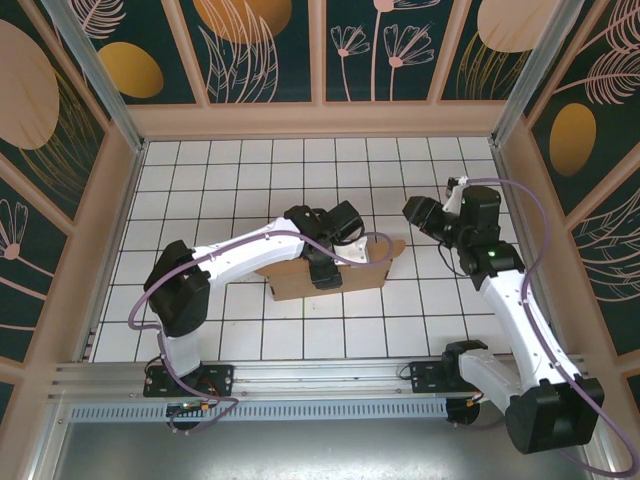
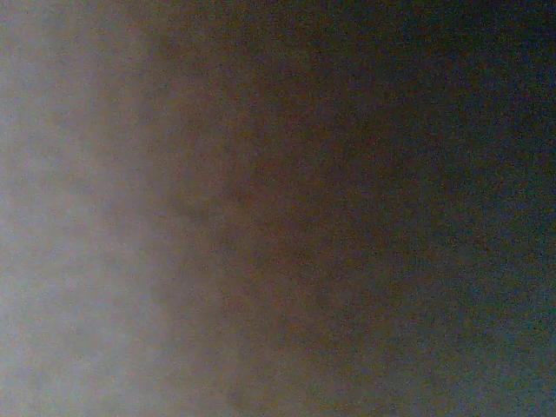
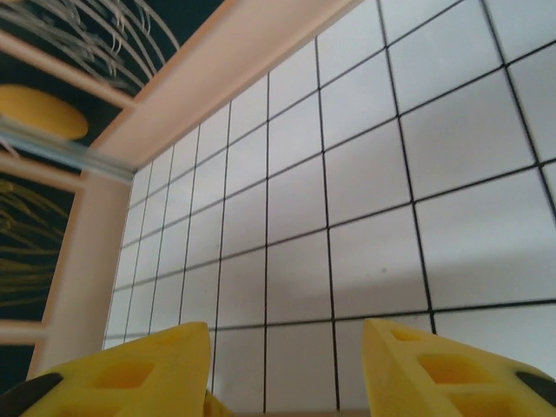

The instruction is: Fold the paper box

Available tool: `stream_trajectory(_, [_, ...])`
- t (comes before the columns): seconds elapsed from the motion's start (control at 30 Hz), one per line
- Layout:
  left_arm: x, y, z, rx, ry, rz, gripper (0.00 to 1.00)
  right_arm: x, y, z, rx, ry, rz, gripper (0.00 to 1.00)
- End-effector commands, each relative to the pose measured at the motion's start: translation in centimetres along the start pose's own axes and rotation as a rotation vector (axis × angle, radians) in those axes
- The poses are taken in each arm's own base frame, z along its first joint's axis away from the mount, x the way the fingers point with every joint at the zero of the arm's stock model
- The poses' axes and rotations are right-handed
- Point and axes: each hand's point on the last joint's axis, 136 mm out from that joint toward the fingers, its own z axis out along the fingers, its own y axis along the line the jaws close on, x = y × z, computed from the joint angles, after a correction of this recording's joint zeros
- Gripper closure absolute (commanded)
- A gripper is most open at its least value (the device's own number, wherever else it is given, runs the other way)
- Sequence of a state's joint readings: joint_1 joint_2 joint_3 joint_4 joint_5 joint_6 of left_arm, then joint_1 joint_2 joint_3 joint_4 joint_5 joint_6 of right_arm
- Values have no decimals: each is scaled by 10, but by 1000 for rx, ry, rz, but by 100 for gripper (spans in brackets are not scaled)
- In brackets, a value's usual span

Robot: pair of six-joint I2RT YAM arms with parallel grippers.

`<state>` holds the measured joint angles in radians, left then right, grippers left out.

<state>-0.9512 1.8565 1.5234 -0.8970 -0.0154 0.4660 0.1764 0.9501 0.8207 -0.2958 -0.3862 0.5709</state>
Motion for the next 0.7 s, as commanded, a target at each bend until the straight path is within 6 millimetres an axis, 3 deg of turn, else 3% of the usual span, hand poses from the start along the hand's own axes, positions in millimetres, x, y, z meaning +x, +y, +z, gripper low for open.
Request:
stream_trajectory(0.0, [24,-10,32,39,100,7,32,34,12,-2,-34,115,-65,52])
stream_trajectory(0.13, [22,-8,30,30,88,10,33,50,16,2,-4,140,-109,53])
stream_trajectory(0.47, [24,-8,29,20,89,16,33,75,-12,9,27,141,-23,56])
stream_trajectory(0.67, [24,-8,28,19,86,18,34,98,5,18,-141,188,108,56])
